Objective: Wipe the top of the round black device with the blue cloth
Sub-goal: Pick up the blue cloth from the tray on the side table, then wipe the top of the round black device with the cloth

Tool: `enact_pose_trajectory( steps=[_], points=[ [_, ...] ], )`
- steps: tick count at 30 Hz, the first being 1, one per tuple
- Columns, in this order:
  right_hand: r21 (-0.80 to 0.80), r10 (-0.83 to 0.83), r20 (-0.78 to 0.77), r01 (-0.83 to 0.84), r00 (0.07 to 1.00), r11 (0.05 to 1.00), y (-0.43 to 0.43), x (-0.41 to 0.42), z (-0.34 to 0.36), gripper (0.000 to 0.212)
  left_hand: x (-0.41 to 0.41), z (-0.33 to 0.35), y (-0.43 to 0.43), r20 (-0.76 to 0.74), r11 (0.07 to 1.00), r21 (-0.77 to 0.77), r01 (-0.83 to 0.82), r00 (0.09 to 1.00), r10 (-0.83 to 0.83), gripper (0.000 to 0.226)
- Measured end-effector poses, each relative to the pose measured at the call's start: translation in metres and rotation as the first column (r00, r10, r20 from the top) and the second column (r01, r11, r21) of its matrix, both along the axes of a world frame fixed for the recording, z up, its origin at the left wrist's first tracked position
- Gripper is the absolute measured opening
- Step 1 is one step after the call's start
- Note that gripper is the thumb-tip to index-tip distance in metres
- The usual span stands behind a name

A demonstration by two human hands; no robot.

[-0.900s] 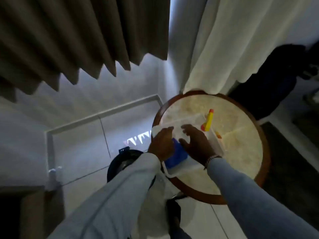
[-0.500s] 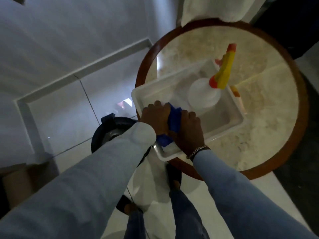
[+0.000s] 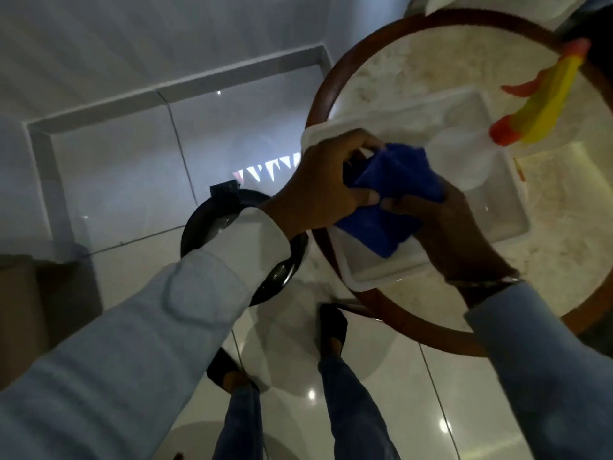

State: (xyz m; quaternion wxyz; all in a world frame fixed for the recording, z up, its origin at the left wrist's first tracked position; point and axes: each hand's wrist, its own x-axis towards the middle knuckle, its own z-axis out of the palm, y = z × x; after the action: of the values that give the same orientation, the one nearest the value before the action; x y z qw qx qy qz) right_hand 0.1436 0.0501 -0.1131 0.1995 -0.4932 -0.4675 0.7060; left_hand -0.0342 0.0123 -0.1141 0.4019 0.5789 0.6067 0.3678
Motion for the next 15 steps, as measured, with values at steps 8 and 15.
enact_pose_trajectory(
  steps=[8,15],
  points=[
    [-0.349,0.049,-0.301,-0.158,0.952,0.924,-0.054,-0.082,0.009,0.057,-0.092,0.003,-0.078,0.185,0.987,-0.034,-0.16,0.969,0.164,0.055],
    [0.186,-0.11,0.232,0.067,0.966,0.98,-0.104,-0.159,-0.084,0.02,-0.173,-0.129,-0.175,-0.265,0.835,-0.25,-0.49,0.864,0.428,0.093]
  ],
)
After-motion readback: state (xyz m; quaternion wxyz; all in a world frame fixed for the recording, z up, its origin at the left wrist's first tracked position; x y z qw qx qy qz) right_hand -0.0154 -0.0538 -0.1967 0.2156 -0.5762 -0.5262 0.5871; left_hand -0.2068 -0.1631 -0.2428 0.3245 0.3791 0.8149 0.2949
